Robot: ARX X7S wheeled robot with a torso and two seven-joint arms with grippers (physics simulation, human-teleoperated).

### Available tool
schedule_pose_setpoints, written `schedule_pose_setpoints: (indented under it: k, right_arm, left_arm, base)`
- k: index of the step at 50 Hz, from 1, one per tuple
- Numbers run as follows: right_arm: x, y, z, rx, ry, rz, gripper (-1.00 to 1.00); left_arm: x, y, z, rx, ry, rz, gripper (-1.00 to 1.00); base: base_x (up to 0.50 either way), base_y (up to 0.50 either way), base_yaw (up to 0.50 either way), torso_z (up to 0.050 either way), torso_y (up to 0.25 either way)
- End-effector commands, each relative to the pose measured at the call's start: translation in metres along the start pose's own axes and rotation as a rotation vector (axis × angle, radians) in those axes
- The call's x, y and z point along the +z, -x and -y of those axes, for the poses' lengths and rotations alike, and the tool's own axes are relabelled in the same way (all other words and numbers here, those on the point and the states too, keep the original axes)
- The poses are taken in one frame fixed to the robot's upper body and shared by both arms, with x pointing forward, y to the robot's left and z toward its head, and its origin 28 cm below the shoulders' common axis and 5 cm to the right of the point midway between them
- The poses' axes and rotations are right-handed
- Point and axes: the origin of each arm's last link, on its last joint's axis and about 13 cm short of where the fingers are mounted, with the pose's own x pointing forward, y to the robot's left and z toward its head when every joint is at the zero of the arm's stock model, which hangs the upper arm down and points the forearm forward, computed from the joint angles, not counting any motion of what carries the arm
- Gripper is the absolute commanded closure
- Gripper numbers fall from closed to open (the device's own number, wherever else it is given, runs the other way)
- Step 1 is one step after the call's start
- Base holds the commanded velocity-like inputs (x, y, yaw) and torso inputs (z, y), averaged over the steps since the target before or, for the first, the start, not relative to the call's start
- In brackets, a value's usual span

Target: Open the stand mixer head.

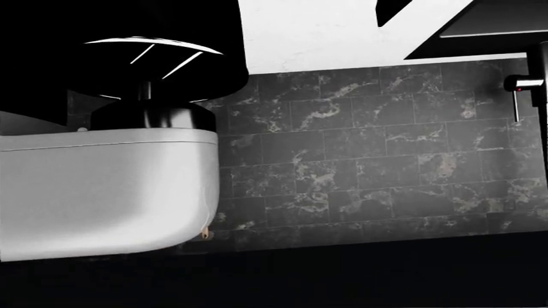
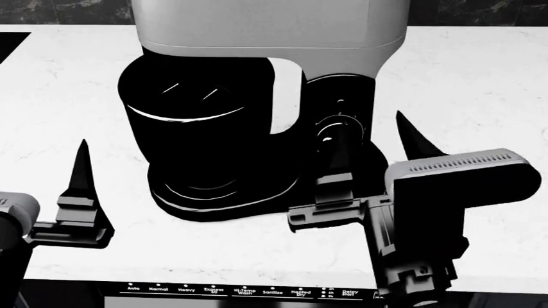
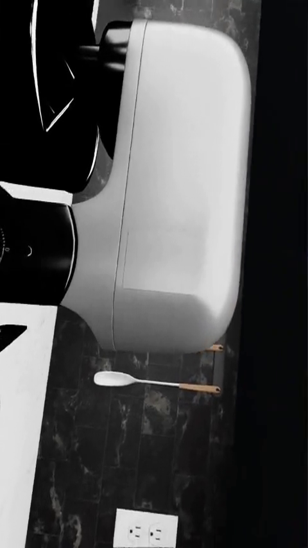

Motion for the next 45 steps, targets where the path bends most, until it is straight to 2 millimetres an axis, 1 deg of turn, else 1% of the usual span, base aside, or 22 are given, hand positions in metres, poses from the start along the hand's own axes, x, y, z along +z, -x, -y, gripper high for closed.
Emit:
schedule_pose_setpoints:
  k: [1,2,3,6,7,9,11,14,15,16,17,20,21,22,25,26,27,28,33,35,42,45]
  right_arm:
    - [0.0,-0.032,0.01,0.143,0.018,-0.071,1.0]
    - [0.0,-0.035,0.011,0.118,-0.025,-0.083,1.0]
    - [-0.001,-0.035,0.01,0.154,-0.032,-0.095,1.0]
    - [-0.008,-0.038,0.009,0.133,-0.031,-0.105,1.0]
    - [-0.008,-0.037,0.007,0.189,-0.038,-0.113,1.0]
    - [-0.01,-0.037,0.005,0.188,0.02,-0.091,1.0]
    - [-0.014,-0.037,0.003,0.211,-0.027,-0.111,1.0]
    - [-0.018,-0.045,0.005,0.164,-0.037,-0.133,1.0]
    - [-0.019,-0.045,0.005,0.192,-0.063,-0.14,1.0]
    - [-0.021,-0.048,0.005,0.157,-0.086,-0.152,1.0]
    - [-0.024,-0.048,0.005,0.175,-0.051,-0.161,1.0]
    - [-0.026,-0.053,0.007,0.114,-0.069,-0.161,1.0]
    - [-0.028,-0.054,0.007,0.144,-0.071,-0.178,1.0]
    - [-0.027,-0.056,0.009,0.097,-0.056,-0.151,1.0]
    - [-0.032,-0.058,0.01,0.107,-0.049,-0.171,1.0]
    - [-0.032,-0.059,0.011,0.066,-0.053,-0.154,1.0]
    - [-0.033,-0.06,0.011,0.08,-0.026,-0.154,1.0]
    - [-0.036,-0.061,0.009,0.099,-0.049,-0.183,1.0]
    - [-0.041,-0.064,0.008,0.109,-0.056,-0.204,1.0]
    - [-0.045,-0.065,0.005,0.133,-0.034,-0.22,1.0]
    - [-0.048,-0.08,0.008,0.099,-0.037,-0.224,1.0]
    - [-0.052,-0.08,0.005,0.117,-0.044,-0.241,1.0]
  left_arm:
    - [-0.005,-0.001,0.001,-0.01,0.0,-0.02,-1.0]
    - [-0.005,-0.001,0.002,-0.013,-0.001,-0.021,-1.0]
    - [-0.005,-0.001,0.002,-0.014,-0.001,-0.021,-1.0]
    - [-0.004,0.0,0.002,-0.015,-0.002,-0.021,-1.0]
    - [-0.004,0.0,0.002,-0.016,-0.003,-0.022,-1.0]
    - [-0.005,0.0,0.002,-0.018,-0.004,-0.022,-1.0]
    - [-0.005,-0.001,0.002,-0.015,-0.009,-0.022,-1.0]
    - [-0.004,-0.001,0.002,-0.017,-0.008,-0.019,-1.0]
    - [-0.004,-0.001,0.002,-0.017,-0.011,-0.019,-1.0]
    - [-0.004,-0.001,0.002,-0.011,-0.013,-0.017,-1.0]
    - [-0.003,-0.001,0.001,-0.01,-0.007,-0.017,-1.0]
    - [-0.002,-0.001,0.001,-0.011,-0.007,-0.013,-1.0]
    - [-0.002,-0.001,0.001,-0.011,-0.006,-0.011,-1.0]
    - [-0.002,0.0,0.001,-0.009,-0.005,-0.01,-1.0]
    - [0.0,0.0,0.001,-0.011,-0.004,-0.007,-1.0]
    - [0.0,0.0,0.001,-0.009,-0.004,-0.007,-1.0]
    - [0.0,0.0,0.001,-0.01,-0.003,-0.007,-1.0]
    - [0.0,0.0,0.001,-0.008,-0.005,-0.006,-1.0]
    - [0.0,0.0,0.001,-0.008,-0.004,-0.003,-1.0]
    - [0.0,0.0,0.001,-0.008,-0.003,-0.003,-1.0]
    - [0.004,0.001,0.0,-0.006,-0.001,0.006,-1.0]
    - [0.004,0.001,0.0,-0.003,0.0,0.009,-1.0]
  base:
    - [0.0,0.0,0.0,0.0,0.0]
    - [0.0,0.0,0.0,0.0,0.0]
    - [0.0,0.0,0.0,0.0,0.0]
    - [0.0,0.0,0.0,0.0,0.0]
    - [0.0,0.0,0.0,0.0,0.0]
    - [0.0,0.0,0.0,0.0,0.0]
    - [0.0,0.0,0.0,0.0,0.0]
    - [0.0,0.0,0.0,0.0,0.0]
    - [0.0,0.0,0.0,0.0,0.0]
    - [0.0,0.0,0.0,0.0,0.0]
    - [0.0,0.0,0.0,0.0,0.0]
    - [0.0,0.0,0.0,0.0,0.0]
    - [0.0,0.0,0.0,0.0,0.0]
    - [0.0,0.0,0.0,0.0,0.0]
    - [0.0,0.0,0.0,0.0,0.0]
    - [0.0,0.0,0.0,0.0,0.0]
    - [0.0,0.0,0.0,0.0,0.0]
    - [0.0,0.0,0.0,0.0,0.0]
    - [0.0,0.0,0.0,0.0,0.0]
    - [0.0,0.0,0.0,0.0,0.0]
    - [0.02,0.0,0.01,0.0,0.0]
    - [0.03,0.01,0.02,0.0,0.0]
